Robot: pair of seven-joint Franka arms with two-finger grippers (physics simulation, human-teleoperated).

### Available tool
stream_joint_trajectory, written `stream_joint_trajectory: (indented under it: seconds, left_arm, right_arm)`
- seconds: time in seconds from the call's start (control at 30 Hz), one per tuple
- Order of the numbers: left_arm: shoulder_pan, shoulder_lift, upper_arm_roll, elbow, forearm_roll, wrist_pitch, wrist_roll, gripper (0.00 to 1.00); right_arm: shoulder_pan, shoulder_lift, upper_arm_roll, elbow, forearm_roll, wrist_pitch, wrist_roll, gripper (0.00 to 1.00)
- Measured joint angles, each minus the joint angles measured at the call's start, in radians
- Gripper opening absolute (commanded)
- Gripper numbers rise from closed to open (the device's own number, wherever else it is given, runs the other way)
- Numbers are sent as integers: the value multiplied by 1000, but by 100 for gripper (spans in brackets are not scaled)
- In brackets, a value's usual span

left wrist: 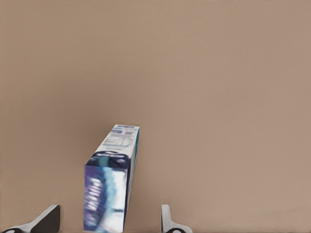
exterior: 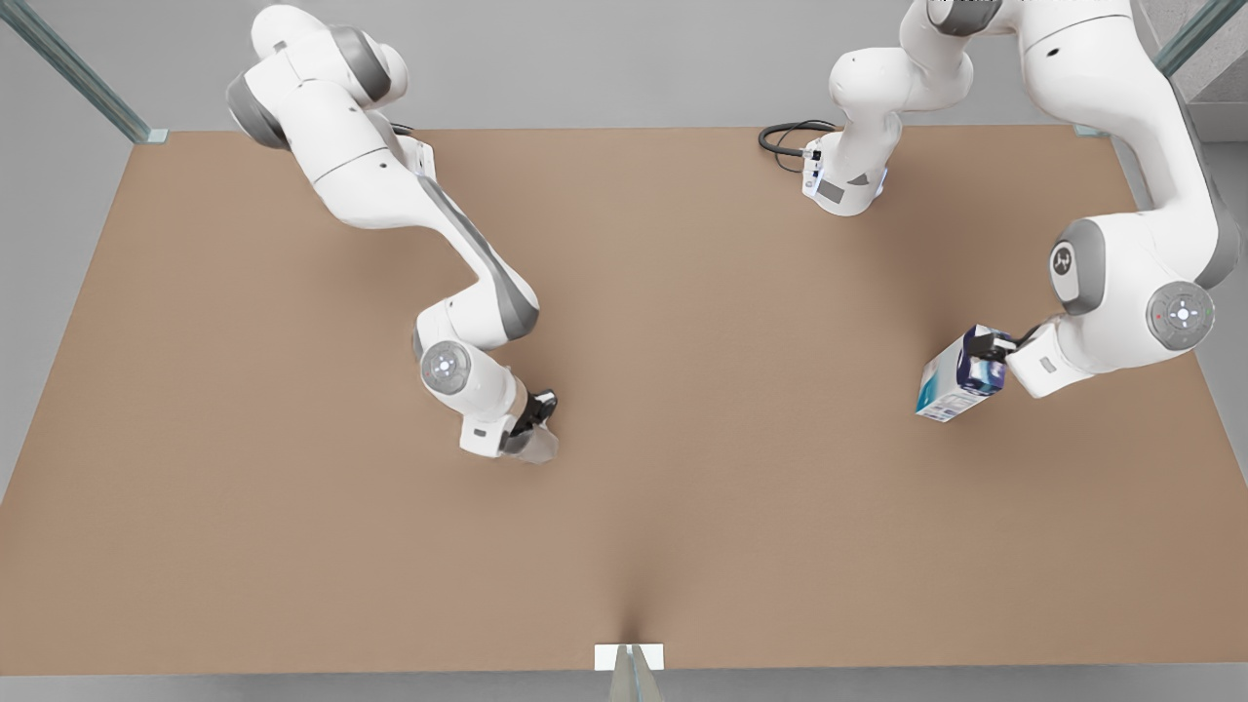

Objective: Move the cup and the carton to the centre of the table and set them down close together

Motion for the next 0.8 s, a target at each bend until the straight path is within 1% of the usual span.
stream_joint_trajectory:
  seconds: [0.07, 0.13, 0.17, 0.2, 0.23, 0.27, 0.33, 0.5, 0.6, 0.67, 0.73, 0.8]
  left_arm:
    - [14, 8, 2, -32, 4, 51, 0, 100]
    - [15, 33, 19, -34, 6, 54, 0, 100]
    - [14, 38, 20, -60, 7, 90, -2, 100]
    - [13, 38, 20, -73, 8, 102, -2, 100]
    - [14, 38, 20, -83, 8, 98, 0, 100]
    - [14, 33, 20, -119, 8, 95, 0, 100]
    - [15, 26, 20, -128, 9, 73, 0, 100]
    - [22, 36, 29, -151, 10, 117, 13, 100]
    - [42, 47, 29, -153, 10, 118, 21, 100]
    - [39, 55, 29, -152, 10, 122, 20, 100]
    - [40, 72, 28, -155, 10, 141, 20, 100]
    - [40, 84, 28, -169, 10, 168, 20, 100]
  right_arm:
    - [78, 58, 0, 73, 4, 7, 81, 21]
    - [128, 119, -2, 161, 5, 11, 142, 21]
    - [153, 146, -14, 201, 3, 11, 163, 21]
    - [184, 162, -50, 228, 3, 14, 170, 21]
    - [196, 178, -52, 247, 3, 16, 191, 21]
    - [198, 188, -54, 250, -1, 22, 219, 100]
    - [218, 202, -55, 248, -10, 59, 240, 100]
    - [240, 200, -54, 248, -5, 63, 277, 100]
    - [232, 164, -54, 250, 24, 49, 275, 100]
    - [227, 132, -58, 250, 33, 7, 274, 100]
    - [177, 84, -58, 250, 32, -72, 266, 100]
    - [31, 15, -63, 246, -10, -207, 267, 100]
